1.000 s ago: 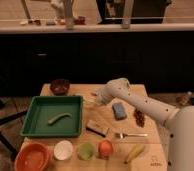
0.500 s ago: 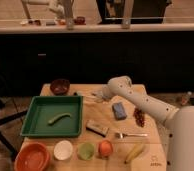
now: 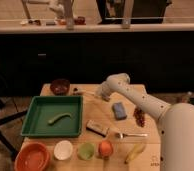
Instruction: Wipe purple bowl with brush
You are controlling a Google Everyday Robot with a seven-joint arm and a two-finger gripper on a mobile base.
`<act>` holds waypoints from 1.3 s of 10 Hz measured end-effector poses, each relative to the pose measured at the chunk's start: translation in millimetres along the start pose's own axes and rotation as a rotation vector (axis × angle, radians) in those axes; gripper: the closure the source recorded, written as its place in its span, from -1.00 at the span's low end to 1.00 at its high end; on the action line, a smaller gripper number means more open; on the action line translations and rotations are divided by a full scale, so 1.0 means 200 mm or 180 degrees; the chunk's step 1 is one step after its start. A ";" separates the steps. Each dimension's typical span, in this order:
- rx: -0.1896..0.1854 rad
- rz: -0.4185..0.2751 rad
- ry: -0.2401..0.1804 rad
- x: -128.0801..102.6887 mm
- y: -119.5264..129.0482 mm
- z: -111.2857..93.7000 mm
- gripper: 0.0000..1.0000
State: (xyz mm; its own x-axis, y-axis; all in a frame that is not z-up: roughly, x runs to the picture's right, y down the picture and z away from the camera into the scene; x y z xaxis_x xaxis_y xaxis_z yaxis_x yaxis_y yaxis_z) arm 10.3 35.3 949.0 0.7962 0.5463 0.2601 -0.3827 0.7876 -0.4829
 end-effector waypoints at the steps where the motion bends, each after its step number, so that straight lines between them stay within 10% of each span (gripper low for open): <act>1: 0.0022 -0.0043 -0.0008 -0.03 0.00 -0.02 1.00; 13: 0.0216 -0.0438 0.0019 -0.28 -0.02 -0.27 1.00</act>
State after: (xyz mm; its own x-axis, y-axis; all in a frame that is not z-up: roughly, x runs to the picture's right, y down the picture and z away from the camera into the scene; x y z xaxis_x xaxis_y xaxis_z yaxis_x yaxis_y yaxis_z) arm -8.1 -13.8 891.8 0.8459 0.4305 0.3150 -0.3005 0.8724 -0.3854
